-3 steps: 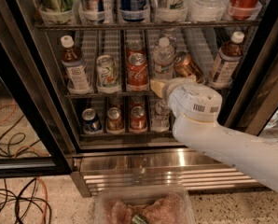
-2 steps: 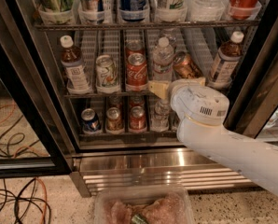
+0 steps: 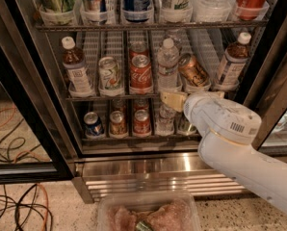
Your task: Pick orange can from middle shelf of fridge
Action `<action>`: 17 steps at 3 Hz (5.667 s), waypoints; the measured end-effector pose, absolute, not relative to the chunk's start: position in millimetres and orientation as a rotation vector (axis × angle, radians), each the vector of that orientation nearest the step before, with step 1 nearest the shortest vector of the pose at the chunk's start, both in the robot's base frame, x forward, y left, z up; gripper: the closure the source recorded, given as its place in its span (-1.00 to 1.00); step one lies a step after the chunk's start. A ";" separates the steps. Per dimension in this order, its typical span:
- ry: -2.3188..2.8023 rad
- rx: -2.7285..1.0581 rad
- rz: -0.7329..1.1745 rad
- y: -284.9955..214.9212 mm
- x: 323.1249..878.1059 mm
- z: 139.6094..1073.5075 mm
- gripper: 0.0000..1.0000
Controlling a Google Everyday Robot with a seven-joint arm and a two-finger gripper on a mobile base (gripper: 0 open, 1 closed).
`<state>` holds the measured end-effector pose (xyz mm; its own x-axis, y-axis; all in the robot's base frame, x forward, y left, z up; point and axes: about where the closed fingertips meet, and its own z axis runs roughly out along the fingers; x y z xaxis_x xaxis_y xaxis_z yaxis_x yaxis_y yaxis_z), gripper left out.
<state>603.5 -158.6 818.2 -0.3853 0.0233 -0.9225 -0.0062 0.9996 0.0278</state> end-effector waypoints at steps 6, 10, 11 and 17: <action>1.894 0.055 0.050 -157.4 647.1 843.1 -0.66; 1.901 0.089 -0.008 -189.9 644.8 831.6 -0.66; 1.890 0.107 -0.012 -195.2 651.0 838.9 -0.64; 1.924 0.159 0.025 -184.9 673.7 828.8 -0.60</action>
Offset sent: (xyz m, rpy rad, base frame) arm 0.0192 0.0071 0.0277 0.1995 -0.0499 -0.0566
